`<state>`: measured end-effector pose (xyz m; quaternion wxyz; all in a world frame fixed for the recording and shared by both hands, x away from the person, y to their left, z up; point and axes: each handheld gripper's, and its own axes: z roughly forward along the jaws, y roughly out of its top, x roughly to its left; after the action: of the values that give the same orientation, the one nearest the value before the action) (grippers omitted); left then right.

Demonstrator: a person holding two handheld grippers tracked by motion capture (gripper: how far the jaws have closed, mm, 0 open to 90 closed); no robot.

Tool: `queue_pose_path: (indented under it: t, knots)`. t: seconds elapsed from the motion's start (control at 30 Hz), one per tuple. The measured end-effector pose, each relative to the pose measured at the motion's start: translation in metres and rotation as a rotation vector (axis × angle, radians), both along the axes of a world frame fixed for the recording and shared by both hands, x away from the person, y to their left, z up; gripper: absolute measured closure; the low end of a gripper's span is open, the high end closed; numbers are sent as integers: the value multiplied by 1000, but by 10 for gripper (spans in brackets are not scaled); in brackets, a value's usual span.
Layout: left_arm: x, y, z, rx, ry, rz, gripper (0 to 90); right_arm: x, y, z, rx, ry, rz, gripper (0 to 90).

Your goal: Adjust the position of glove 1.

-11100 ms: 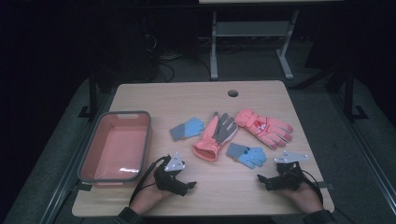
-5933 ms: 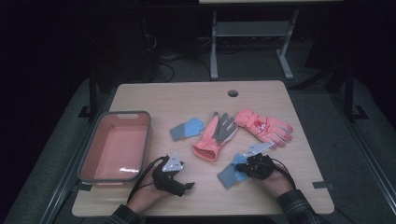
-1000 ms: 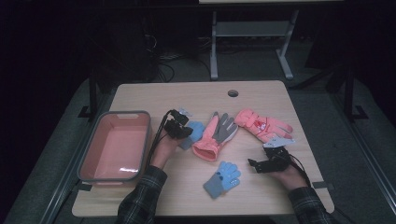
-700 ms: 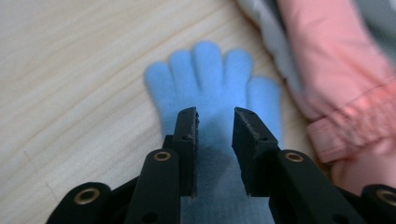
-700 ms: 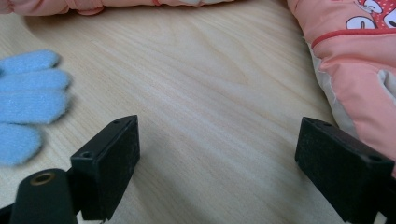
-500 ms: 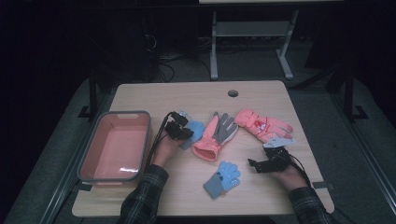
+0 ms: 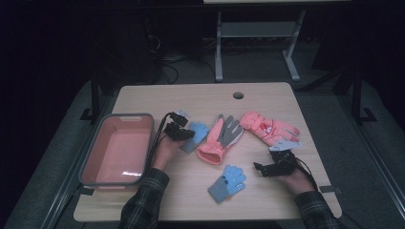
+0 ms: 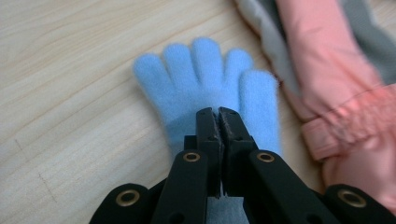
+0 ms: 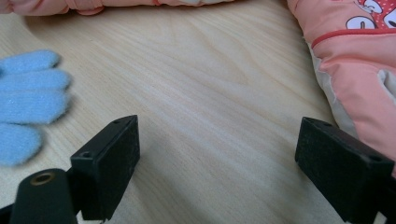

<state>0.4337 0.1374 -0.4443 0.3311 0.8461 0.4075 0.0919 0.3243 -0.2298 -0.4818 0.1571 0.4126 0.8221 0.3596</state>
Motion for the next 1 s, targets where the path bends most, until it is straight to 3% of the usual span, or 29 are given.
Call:
queue_pose_path:
  t: [0.37,0.43,0.77,1.0]
  knots:
    - [-15,5,44,-28,-32,-27,886,0,0,0,-1,-2,1,134]
    - [-21,8,51,-60,-28,-36,886,0,0,0,-1,-1,0,134]
    - [-42,4,68,-112,-16,-81,887,0,0,0,0,-2,1,134]
    - [-67,-10,73,-146,1,-147,886,0,0,0,1,-1,-1,134]
